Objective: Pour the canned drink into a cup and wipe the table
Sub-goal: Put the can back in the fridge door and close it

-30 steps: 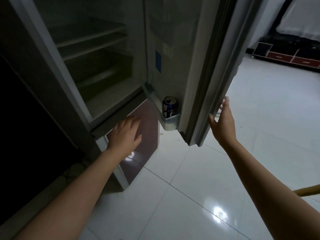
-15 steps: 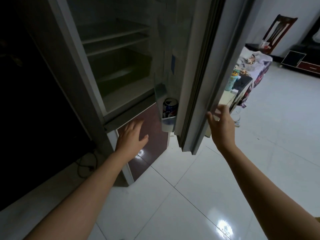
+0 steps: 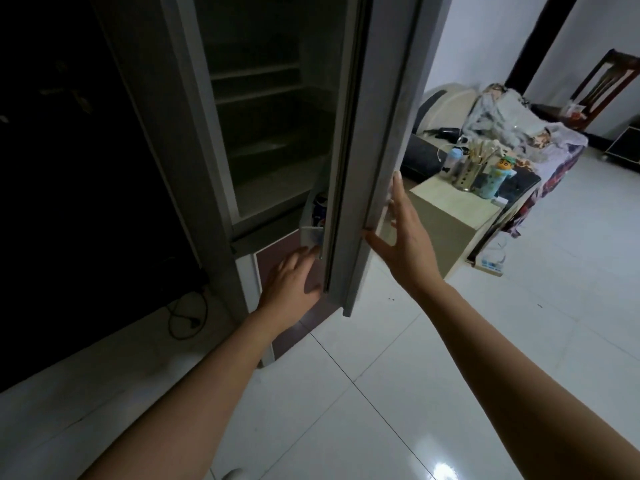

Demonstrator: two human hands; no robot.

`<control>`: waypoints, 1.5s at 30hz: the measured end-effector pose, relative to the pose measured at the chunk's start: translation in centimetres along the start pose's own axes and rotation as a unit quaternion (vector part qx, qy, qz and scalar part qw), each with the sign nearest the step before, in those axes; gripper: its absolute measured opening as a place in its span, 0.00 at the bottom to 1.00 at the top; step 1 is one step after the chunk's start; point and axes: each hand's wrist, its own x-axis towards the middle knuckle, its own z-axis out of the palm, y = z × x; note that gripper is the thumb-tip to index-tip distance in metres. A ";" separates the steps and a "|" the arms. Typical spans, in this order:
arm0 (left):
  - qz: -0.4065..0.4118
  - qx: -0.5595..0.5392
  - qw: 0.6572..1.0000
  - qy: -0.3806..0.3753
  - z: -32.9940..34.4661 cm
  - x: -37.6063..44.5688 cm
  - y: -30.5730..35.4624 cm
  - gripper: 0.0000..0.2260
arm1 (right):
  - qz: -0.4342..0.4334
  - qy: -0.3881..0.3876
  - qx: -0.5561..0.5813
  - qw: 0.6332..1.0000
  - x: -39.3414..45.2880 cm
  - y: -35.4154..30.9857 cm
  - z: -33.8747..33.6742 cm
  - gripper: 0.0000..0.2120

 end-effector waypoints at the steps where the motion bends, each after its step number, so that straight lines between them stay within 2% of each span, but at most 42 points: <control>1: 0.003 0.000 1.000 -0.003 -0.1 0.2 0.0 0.32 | -0.001 -0.007 0.000 1.000 0.3 -0.2 0.4 0.45; 7: 0.005 -0.013 1.000 0.010 -1.6 1.6 -1.5 0.34 | -0.008 -0.039 -0.016 0.999 2.2 -2.1 2.6 0.44; 14: -0.029 -0.015 0.999 -0.017 -4.4 3.2 -5.5 0.33 | -0.022 -0.043 -0.020 0.999 4.6 -4.1 6.4 0.43; 20: -0.025 -0.028 0.999 -0.011 -7.3 5.1 -9.1 0.32 | -0.063 -0.032 -0.016 0.997 7.1 -5.0 9.4 0.36; 31: -0.023 -0.014 1.000 -0.014 -12.0 8.6 -14.5 0.31 | -0.065 -0.045 -0.053 0.995 11.7 -7.0 15.2 0.31; 45: -0.038 -0.002 0.999 -0.022 -13.8 10.4 -16.7 0.31 | -0.049 -0.088 -0.096 0.990 14.8 -9.1 18.5 0.32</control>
